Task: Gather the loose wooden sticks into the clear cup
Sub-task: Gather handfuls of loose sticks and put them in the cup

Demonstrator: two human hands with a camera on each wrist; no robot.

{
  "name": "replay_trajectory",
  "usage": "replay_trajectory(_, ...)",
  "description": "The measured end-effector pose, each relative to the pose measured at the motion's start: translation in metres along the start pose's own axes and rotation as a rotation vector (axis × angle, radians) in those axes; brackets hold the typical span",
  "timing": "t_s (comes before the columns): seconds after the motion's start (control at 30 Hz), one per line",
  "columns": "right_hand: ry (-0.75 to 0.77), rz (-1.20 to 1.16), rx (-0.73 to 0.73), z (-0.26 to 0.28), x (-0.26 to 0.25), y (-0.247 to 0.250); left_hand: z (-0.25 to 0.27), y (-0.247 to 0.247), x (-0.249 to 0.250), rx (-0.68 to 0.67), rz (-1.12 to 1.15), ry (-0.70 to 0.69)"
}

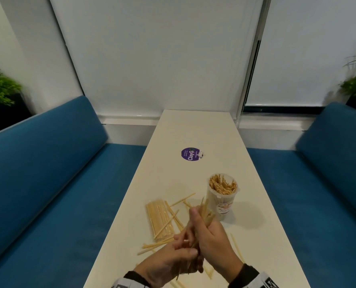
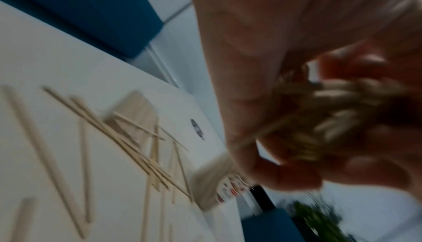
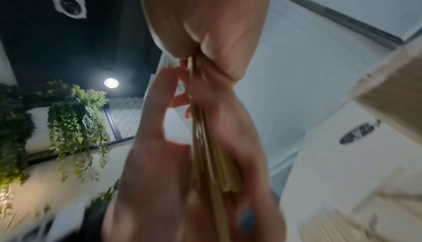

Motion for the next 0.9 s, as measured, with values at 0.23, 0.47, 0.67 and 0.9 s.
replay_trajectory(0.23, 0.213, -0.050, 0.093, -0.008, -0.041, 0.000, -0.013, 0.002, -0.021, 0.139, 0.509, 0.117)
replay_trajectory(0.47, 0.245, 0.115, 0.071, -0.007, -0.031, -0.005, -0.014, -0.013, 0.012, 0.195, 0.751, -0.068)
replay_trajectory(0.67, 0.215, -0.027, 0.125, -0.011, -0.033, 0.002, -0.018, -0.008, 0.001, 0.239, 0.556, 0.002)
replay_trajectory(0.9, 0.137, -0.139, 0.288, -0.012, -0.031, 0.027, -0.012, -0.005, 0.008, 0.142, -0.253, -0.192)
Point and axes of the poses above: each hand's wrist, its own z-axis away from the middle knuckle, its own y-axis out of the back of the hand, x = y × z, the point moved 8 cm from there along -z, towards the middle knuckle, and after that the axes turned 8 degrees about -z, right-handed, at the moved point
